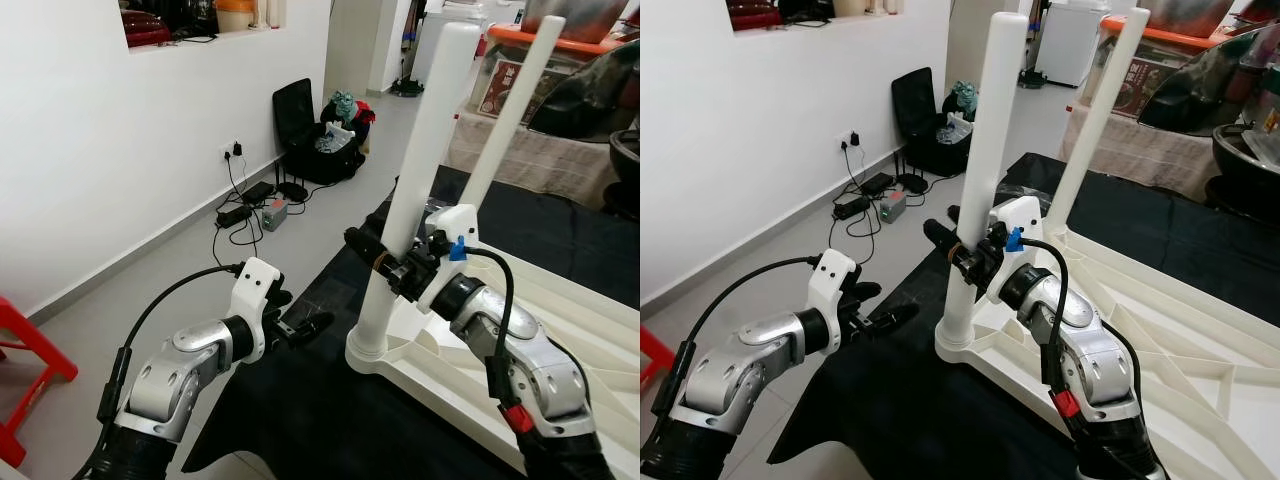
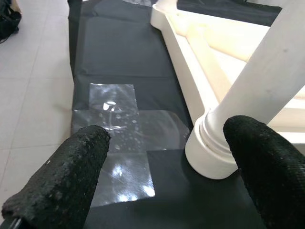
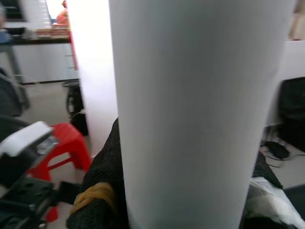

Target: Building children table

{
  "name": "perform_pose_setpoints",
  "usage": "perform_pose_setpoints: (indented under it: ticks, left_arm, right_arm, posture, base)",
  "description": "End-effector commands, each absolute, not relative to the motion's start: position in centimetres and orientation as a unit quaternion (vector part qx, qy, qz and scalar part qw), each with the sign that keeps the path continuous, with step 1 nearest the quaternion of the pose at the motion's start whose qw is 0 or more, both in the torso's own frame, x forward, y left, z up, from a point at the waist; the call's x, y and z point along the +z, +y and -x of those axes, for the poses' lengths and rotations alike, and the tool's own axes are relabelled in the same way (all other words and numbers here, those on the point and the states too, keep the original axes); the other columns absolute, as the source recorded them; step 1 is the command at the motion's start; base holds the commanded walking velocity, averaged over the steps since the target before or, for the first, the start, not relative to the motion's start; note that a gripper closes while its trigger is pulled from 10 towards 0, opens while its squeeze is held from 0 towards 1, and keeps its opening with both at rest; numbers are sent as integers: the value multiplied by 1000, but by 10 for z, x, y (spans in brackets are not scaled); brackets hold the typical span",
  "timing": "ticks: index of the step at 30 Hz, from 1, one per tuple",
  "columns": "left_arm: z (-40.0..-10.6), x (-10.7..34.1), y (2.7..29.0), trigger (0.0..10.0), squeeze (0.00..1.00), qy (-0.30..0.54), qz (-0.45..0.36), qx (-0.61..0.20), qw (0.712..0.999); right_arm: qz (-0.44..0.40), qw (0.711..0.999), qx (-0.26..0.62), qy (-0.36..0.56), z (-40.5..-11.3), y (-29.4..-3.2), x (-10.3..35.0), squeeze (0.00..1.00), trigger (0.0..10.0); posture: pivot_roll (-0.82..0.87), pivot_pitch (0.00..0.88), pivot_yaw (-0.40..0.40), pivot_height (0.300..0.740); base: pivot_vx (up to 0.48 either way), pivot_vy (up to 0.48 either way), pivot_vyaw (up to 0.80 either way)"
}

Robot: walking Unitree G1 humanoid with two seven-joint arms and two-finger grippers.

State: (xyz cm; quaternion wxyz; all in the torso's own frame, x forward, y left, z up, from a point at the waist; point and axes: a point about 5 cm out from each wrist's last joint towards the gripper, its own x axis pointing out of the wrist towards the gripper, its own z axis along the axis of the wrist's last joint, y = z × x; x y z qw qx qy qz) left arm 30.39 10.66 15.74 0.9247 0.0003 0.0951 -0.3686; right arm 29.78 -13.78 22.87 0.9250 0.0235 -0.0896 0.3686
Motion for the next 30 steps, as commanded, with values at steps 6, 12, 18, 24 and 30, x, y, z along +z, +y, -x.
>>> perform_pose_setpoints:
  ticks: [6,12,18,24,30]
  left_arm:
    - [-301,155,108,10000,0,103,-8,-371,923]
    - [-299,154,106,10000,0,103,-9,-376,921]
    - [-298,155,106,10000,0,104,-9,-377,920]
    - [-300,155,108,10000,0,102,-12,-370,923]
    - [-299,155,107,10000,0,100,-12,-372,923]
  right_arm:
    - [-28,953,294,-65,-308,-148,219,0,0]
    - [-10,982,-183,52,-328,-237,181,0,0]
    - [-13,964,-256,67,-320,-255,173,0,0]
    - [-13,970,-229,78,-304,-233,153,0,10000]
    - [-77,997,-23,-5,-313,-173,182,0,10000]
  posture:
    - [116,0,-86,740]
    - [115,0,-93,740]
    - [116,0,-94,740]
    - [104,0,-90,740]
    - [106,0,-92,740]
  base:
    - [0,0,0]
    - [0,0,0]
    - [0,0,0]
    - [0,0,0]
    - [0,0,0]
